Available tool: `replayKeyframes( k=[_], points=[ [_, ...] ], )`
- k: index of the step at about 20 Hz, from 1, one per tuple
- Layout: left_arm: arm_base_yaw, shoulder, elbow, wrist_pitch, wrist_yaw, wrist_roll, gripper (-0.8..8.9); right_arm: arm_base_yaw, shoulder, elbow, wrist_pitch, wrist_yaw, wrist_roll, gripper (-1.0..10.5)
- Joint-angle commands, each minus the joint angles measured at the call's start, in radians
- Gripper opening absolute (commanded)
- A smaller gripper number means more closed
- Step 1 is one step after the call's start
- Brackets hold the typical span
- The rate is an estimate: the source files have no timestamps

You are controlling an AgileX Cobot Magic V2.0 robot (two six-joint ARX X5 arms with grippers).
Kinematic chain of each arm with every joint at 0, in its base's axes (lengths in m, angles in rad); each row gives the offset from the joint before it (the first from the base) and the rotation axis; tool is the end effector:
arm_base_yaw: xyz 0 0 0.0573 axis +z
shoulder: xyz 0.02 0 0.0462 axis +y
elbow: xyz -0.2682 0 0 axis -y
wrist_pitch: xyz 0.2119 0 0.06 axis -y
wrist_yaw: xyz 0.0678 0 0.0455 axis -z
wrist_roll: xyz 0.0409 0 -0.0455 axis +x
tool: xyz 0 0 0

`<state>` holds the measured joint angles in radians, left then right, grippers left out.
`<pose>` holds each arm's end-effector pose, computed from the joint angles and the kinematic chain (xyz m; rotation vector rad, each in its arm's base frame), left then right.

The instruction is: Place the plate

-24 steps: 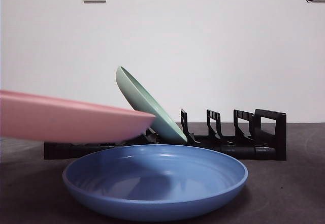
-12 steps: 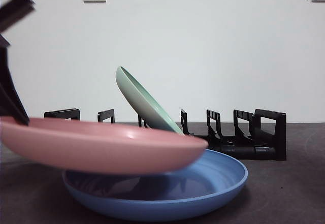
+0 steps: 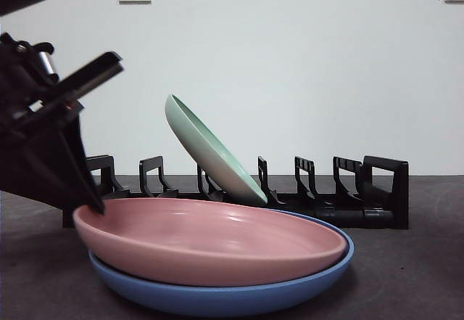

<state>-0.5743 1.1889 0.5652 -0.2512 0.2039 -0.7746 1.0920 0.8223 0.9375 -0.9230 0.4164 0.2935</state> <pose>0.1603 -0.1136 0.1945 -0.5230 1.1032 -0.3445 0.0671 0.0934 0.3079 -0.2886 0.6792 0.5377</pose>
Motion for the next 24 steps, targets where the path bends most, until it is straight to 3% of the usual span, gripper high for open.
replayKeyframes(
  k=[1,4,11,17,21,24],
  points=[
    [-0.016,0.034,0.004,0.020,-0.011,-0.005,0.16,0.011,0.006,0.007,0.013,0.004,0.013,3.1],
    [-0.018,0.034,0.004,0.018,-0.030,-0.005,0.59,0.011,0.006,0.007,0.013,0.004,0.013,3.1],
    [-0.015,0.025,0.041,-0.019,-0.041,0.038,2.88,0.011,0.006,0.007,0.013,0.004,0.014,3.1],
    [0.053,-0.048,0.185,-0.264,-0.120,0.254,2.80,0.010,0.007,0.007,0.023,-0.008,0.014,3.1],
    [0.156,-0.186,0.317,-0.475,-0.119,0.428,2.80,-0.047,0.049,0.027,0.145,-0.165,0.008,3.1],
    [0.231,-0.288,0.394,-0.620,-0.119,0.502,2.80,-0.137,0.169,0.123,0.189,-0.312,-0.011,3.1]
  ],
)
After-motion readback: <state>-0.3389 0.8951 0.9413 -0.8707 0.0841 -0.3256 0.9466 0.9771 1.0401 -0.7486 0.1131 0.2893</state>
